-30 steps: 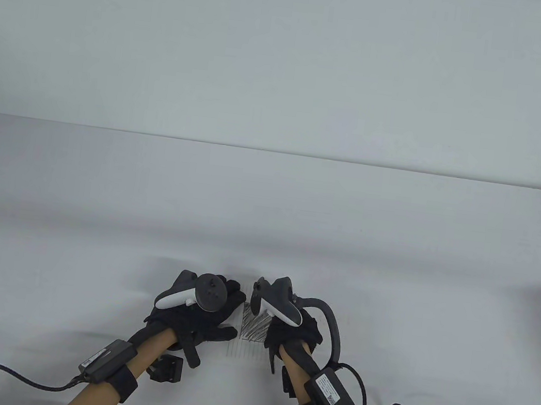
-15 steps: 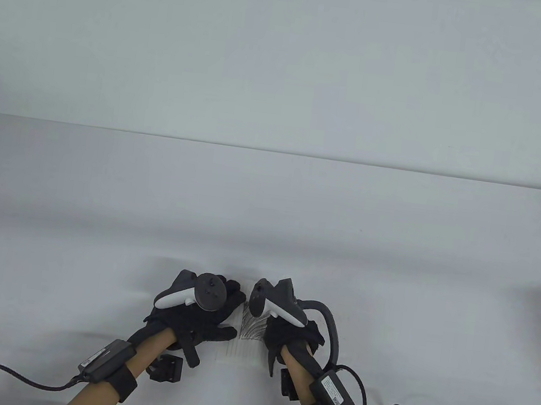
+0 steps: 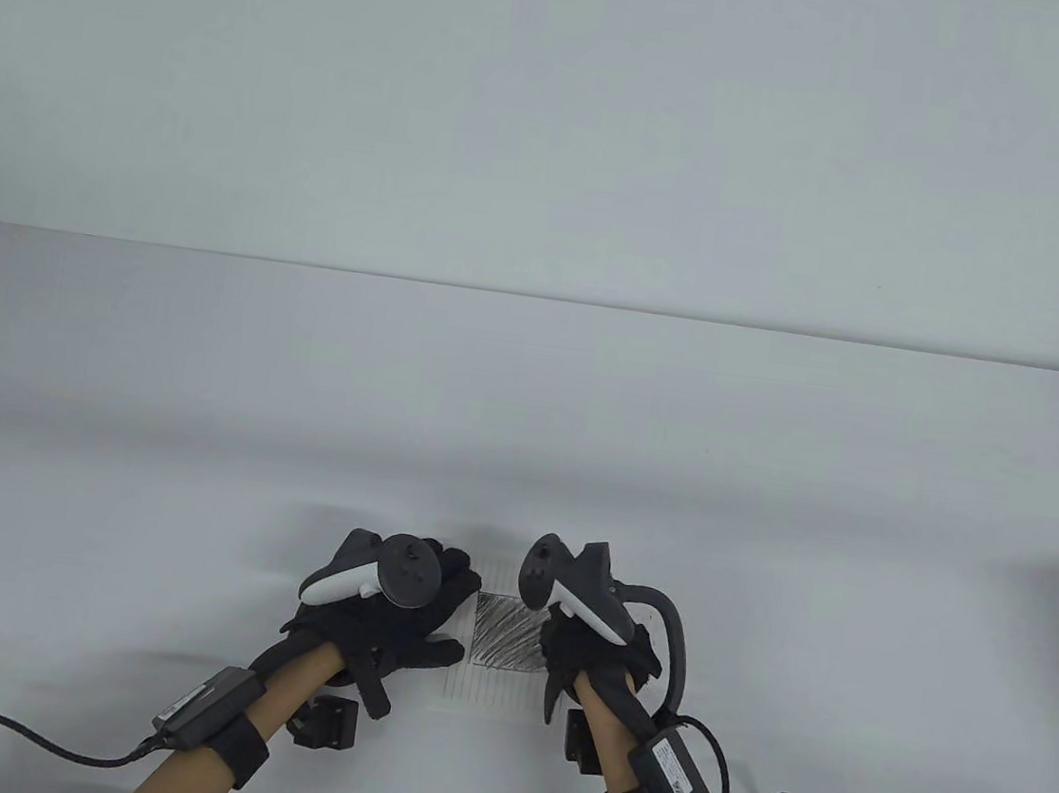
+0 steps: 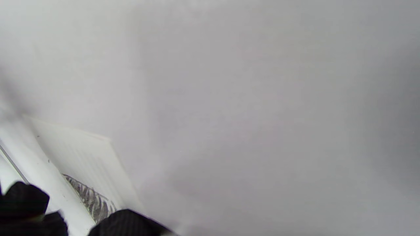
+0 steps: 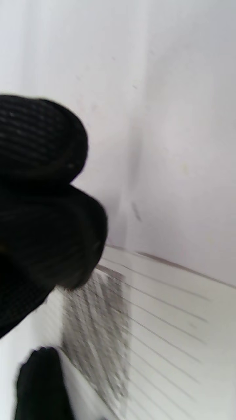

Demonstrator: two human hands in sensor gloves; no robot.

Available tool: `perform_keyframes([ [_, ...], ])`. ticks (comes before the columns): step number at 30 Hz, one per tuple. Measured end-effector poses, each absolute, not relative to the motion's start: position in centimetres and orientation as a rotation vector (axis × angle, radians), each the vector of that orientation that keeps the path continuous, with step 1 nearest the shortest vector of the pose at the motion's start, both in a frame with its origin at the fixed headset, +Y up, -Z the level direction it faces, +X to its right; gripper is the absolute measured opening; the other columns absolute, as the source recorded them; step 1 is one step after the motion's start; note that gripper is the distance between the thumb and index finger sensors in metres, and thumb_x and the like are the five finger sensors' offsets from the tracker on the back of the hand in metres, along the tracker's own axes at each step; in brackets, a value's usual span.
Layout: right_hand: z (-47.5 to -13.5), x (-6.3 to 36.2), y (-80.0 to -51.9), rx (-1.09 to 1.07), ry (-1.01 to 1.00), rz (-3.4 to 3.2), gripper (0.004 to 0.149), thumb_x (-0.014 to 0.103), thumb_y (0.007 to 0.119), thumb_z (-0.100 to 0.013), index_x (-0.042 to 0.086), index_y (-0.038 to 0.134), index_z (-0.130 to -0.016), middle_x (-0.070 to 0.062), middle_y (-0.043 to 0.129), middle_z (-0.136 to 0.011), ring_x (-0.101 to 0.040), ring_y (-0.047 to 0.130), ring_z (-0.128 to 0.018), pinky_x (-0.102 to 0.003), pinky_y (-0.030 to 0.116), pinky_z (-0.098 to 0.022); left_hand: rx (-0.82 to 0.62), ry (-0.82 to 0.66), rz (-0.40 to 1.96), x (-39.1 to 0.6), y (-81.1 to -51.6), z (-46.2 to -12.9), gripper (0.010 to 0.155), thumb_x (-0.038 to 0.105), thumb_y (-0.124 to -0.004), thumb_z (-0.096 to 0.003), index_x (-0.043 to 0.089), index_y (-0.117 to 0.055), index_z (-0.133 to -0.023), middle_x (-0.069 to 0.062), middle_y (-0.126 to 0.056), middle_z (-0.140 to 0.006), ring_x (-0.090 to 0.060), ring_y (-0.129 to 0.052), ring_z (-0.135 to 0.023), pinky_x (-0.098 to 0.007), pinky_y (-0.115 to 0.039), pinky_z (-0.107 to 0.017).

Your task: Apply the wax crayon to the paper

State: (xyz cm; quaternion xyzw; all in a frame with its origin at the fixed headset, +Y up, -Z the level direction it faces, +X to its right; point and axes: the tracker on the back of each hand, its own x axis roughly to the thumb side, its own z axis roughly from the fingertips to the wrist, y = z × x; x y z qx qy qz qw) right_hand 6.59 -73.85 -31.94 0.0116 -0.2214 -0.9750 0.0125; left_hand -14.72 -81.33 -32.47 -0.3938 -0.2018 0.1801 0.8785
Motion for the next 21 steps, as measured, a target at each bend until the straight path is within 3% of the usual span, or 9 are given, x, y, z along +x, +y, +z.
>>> perform_keyframes([
  [5, -31.6, 9.4, -73.5, 0.183, -0.413, -2.995, 0.05, 0.028, 0.071, -0.055, 0.006, 0.057, -0.098, -0.013, 0.085, -0.08, -0.011, 0.099, -0.047, -0.034, 0.085, -0.041, -0.83, -0.421, 0.377, -14.8, -81.3, -32.5, 0.079, 0.056, -0.054, -0.0569, 0.048, 0.01, -0.102, 0.025, 0.025, -0.108, -0.007, 0.036, -0.098, -0.044, 0.03, -0.064],
  [9, -31.3, 10.4, -75.5, 0.163, -0.294, -2.873, 0.048, 0.03, 0.073, -0.054, 0.01, 0.058, -0.096, -0.011, 0.084, -0.081, -0.007, 0.098, -0.046, -0.031, 0.086, -0.04, -0.832, -0.42, 0.377, -14.8, -81.3, -32.5, 0.079, 0.056, -0.054, -0.0569, 0.048, 0.01, -0.102, 0.026, 0.025, -0.108, -0.007, 0.036, -0.098, -0.044, 0.031, -0.064],
  [14, -31.6, 9.9, -76.9, 0.151, -0.3, -2.795, 0.046, 0.03, 0.073, -0.054, 0.013, 0.059, -0.094, -0.011, 0.082, -0.084, -0.008, 0.097, -0.049, -0.032, 0.085, -0.043, -0.827, -0.419, 0.373, -14.8, -81.3, -32.5, 0.079, 0.056, -0.054, -0.0568, 0.048, 0.01, -0.102, 0.025, 0.025, -0.108, -0.007, 0.036, -0.099, -0.044, 0.03, -0.064],
  [21, -31.7, 9.3, -77.8, 0.138, -0.461, -2.71, 0.04, 0.033, 0.071, -0.056, 0.018, 0.064, -0.092, -0.013, 0.075, -0.09, -0.013, 0.09, -0.06, -0.038, 0.079, -0.051, -0.834, -0.421, 0.376, -14.8, -81.4, -32.5, 0.079, 0.057, -0.053, -0.057, 0.048, 0.011, -0.102, 0.026, 0.026, -0.107, -0.006, 0.036, -0.098, -0.044, 0.031, -0.063],
])
